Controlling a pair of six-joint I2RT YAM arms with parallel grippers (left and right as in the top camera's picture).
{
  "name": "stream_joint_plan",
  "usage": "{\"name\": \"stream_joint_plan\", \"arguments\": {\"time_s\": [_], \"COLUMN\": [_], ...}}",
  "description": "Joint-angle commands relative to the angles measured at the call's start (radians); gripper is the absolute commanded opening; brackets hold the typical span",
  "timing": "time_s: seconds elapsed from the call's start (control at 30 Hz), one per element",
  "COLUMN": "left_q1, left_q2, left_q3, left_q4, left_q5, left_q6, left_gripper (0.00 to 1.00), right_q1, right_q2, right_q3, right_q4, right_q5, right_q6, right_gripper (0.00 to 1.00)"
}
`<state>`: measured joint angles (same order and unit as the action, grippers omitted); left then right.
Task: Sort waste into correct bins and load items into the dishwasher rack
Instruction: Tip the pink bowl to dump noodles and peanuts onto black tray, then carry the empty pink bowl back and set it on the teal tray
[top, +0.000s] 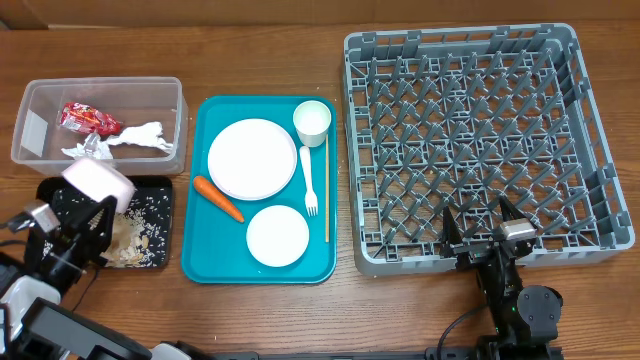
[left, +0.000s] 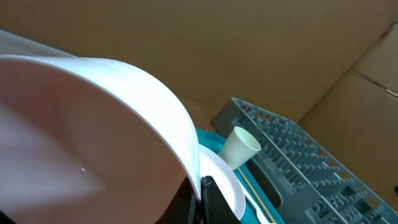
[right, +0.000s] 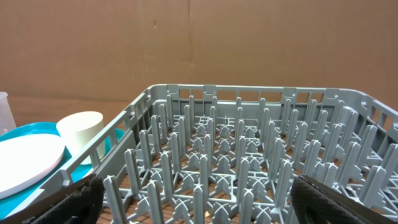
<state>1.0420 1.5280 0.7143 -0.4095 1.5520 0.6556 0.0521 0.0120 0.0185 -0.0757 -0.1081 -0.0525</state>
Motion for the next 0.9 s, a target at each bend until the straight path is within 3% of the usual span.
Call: {"name": "stream_joint_plan", "arguments": {"time_s": [0.0,0.2,0.37,0.6,0.87], "left_q1": [-0.035,-0.037,-0.038,-0.066,-0.224], "left_q2": [0.009,0.008,0.008,-0.033,-0.266], "left_q3": [-0.006,0.008,0.034,0.079,0.101], "left_q4": [0.007,0.096,0.180,0.182,0.179], "left_q5": [-0.008,0.026,-0.063,-0.116,-0.333], "left_q6": [-0.031,-0.309,-0.578,-0.776,-0.943], "left_gripper": [0.08,0.04,0.04,0.04,0.04], "right_q1": [-0.003,-0.003,-0.003,-0.003,-0.003], "right_q2": [-0.007,-0.007,-0.007,-0.007,-0.007], "right_q3": [-0.011,-0.011,-0.011,-0.011,-0.011], "right_q4": [0.004,0.004,0.004,0.004,0.004], "right_q5": [-0.005,-0.005,-0.005,-0.005,-0.005], "right_q6": [0.004,0.004,0.004,0.004,0.004], "right_gripper": [1.00,1.00,1.00,1.00,1.00]}}
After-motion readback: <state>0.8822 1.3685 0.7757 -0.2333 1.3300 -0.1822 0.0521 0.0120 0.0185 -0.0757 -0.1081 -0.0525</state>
